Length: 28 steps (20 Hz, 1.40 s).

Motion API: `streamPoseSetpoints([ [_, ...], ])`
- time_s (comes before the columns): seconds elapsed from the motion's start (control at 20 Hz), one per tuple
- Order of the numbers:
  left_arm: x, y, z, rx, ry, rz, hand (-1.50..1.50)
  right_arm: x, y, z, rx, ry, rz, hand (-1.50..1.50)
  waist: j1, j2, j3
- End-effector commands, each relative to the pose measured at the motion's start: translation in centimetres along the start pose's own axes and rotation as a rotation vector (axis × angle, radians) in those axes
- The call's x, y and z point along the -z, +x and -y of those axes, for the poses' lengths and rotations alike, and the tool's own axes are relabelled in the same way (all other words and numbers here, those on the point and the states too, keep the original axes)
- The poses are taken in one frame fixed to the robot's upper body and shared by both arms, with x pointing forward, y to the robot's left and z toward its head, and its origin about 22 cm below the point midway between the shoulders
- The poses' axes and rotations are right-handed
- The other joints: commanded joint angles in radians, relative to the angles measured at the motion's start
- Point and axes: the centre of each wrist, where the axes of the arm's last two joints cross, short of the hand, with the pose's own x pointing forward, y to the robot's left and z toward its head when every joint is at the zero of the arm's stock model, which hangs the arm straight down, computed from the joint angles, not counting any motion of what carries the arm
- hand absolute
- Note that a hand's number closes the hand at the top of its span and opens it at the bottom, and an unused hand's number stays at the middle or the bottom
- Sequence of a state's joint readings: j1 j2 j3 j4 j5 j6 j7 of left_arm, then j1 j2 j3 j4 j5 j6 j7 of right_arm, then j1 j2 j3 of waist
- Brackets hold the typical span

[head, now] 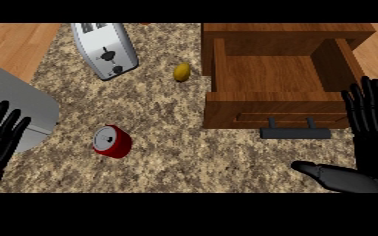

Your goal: Pick up the can, place it into the drawer and close the drawer

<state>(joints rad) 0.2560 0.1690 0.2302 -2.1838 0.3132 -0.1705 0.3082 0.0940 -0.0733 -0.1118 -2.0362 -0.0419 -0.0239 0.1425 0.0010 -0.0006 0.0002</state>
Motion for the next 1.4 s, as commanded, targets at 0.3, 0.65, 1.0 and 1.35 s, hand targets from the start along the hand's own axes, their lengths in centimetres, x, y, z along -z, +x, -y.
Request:
streamPoseSetpoints([
  [0.3,-0.3,-4.5,2.3,-0.002,-0.012,-0.095,-1.5,-1.9,0.7,0.6,-0.008,-0.008,0.007,-1.5,-0.001,0.0,0.0],
  [0.65,0.7,-9.0,4.8,0.035,0.005,-0.112,-1.5,-2.2,1.9,2.7,-0.019,-0.01,0.02,-1.5,-0.004,0.0,0.0],
  [1.0,-0.1,-14.2,2.7,0.071,0.058,-0.136,-1.5,-2.2,1.7,1.4,-0.019,-0.024,0.026,-1.5,-0.002,0.0,0.0],
  [1.35,0.7,-16.9,3.7,0.056,0.092,-0.151,-1.5,-1.2,1.7,3.6,-0.031,-0.015,0.022,-1.5,-0.001,0.0,0.0],
])
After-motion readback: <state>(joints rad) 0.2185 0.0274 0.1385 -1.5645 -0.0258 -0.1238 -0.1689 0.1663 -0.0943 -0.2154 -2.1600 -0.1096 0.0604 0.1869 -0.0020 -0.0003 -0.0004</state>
